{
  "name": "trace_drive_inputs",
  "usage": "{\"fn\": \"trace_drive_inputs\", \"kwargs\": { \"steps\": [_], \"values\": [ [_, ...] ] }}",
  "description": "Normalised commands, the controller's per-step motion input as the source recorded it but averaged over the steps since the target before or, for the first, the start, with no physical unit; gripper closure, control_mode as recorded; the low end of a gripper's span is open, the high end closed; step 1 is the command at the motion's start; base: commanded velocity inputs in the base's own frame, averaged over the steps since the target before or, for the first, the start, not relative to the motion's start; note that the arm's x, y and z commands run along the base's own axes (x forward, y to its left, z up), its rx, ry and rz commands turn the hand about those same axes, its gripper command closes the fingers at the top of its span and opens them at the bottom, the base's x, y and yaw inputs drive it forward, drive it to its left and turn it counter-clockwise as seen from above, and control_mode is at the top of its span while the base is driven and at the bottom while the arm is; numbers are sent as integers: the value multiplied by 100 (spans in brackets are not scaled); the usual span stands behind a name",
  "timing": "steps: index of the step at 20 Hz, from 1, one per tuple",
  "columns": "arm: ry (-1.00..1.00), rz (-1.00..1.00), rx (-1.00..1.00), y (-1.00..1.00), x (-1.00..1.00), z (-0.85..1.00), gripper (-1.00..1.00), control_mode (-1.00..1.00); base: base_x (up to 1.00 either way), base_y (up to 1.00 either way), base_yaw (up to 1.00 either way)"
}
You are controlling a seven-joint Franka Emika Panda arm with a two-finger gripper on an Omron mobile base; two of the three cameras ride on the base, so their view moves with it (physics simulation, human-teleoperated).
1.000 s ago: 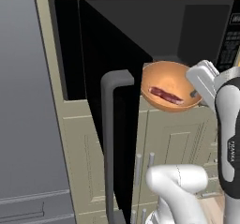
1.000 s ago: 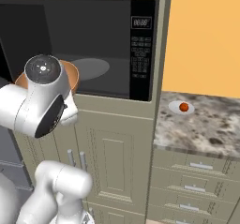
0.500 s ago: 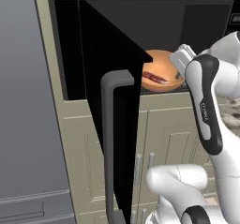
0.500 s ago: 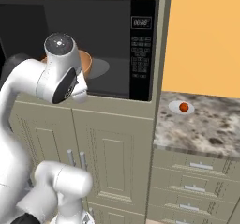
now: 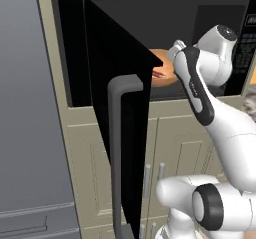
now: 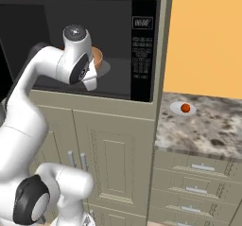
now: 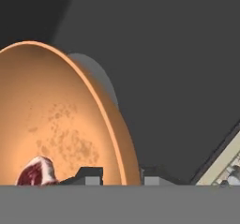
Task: Remove the apple from the bowl and place it on the small plate. Then place the bowl with only the steak in the microwave, close the door, and press the start button to microwave the steak.
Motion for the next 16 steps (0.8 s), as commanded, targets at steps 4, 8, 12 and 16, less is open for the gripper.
{"fn": "trace_drive_inputs", "kwargs": {
  "steps": [4, 8, 12, 16],
  "values": [
    [5, 0, 0, 3, 74, -40, 100, -100, 0, 0, 0],
    [2, 0, 0, 0, 19, -22, -100, -100, 0, 0, 0],
    [-9, 0, 1, -1, -25, 14, -100, -100, 0, 0, 0],
    [-31, 0, 1, -4, -99, 21, -100, -100, 0, 0, 0]
  ]
}}
